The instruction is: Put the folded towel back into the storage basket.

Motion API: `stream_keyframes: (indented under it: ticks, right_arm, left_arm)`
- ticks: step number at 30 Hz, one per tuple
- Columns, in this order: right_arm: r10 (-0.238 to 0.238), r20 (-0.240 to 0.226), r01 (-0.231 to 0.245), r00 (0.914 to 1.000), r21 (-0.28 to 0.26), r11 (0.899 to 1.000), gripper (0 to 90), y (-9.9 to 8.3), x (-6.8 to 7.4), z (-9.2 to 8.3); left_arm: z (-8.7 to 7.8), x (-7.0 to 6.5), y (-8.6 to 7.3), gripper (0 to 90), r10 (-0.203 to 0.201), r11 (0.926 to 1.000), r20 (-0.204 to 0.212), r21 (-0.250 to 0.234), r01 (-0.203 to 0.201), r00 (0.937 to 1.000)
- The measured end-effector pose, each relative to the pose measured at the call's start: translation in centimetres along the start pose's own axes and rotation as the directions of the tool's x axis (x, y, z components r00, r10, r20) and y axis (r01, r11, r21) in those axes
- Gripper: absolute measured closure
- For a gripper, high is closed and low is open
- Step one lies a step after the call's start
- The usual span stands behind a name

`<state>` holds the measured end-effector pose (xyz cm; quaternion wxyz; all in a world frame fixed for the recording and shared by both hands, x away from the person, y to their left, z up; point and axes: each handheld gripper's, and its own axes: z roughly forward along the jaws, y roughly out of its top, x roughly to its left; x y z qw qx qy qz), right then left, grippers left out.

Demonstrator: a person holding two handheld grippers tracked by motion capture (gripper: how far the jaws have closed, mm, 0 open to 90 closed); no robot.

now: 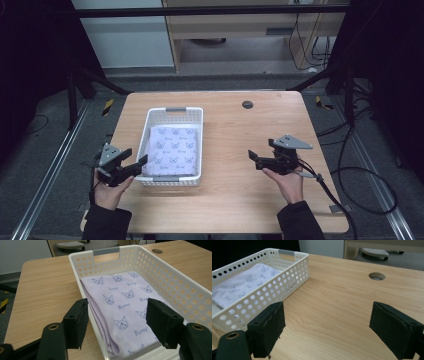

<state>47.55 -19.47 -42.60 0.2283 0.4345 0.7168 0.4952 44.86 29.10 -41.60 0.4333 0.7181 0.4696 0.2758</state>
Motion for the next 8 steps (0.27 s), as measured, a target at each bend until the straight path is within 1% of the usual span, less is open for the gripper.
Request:
stream_keyframes:
  ticks: [4, 8]
  right_arm:
    - [0.013, 0.017, -0.013, 0.9998, 0.006, 1.000, 12.5, -1.0, -1.1, -1.0]
    - [0.012, 0.032, -0.013, 0.9994, 0.015, 1.000, 12.3, -1.9, -1.9, -1.6]
  left_arm:
    - [-0.1, 0.3, -0.1, 34.2, -0.015, 0.9999, 0.006, -0.001, 0.015, 0.9999]
    - [-0.2, 0.6, -0.3, 35.0, -0.022, 0.9998, 0.004, -0.003, 0.022, 0.9997]
